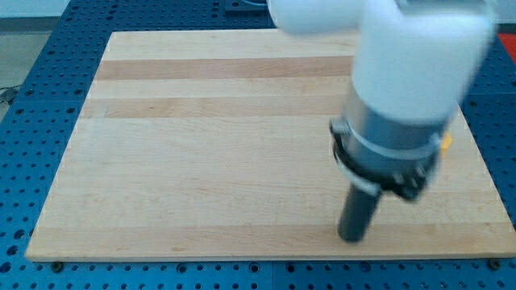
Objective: Push yellow hexagon into green circle
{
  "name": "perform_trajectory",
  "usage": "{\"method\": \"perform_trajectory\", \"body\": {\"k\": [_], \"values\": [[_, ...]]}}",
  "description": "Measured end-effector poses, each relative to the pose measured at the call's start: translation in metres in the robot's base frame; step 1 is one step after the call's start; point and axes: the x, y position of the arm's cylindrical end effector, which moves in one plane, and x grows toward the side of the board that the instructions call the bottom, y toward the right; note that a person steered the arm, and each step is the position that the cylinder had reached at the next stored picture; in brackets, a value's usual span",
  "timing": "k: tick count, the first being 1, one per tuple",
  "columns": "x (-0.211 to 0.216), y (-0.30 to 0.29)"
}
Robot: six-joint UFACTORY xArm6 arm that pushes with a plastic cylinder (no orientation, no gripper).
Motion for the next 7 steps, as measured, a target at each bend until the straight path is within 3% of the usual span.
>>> {"method": "perform_trajectory", "body": {"k": [2, 4, 7], "values": [[-0.015, 0.110], [-0.090, 0.131], [-0.133, 0.139]]}}
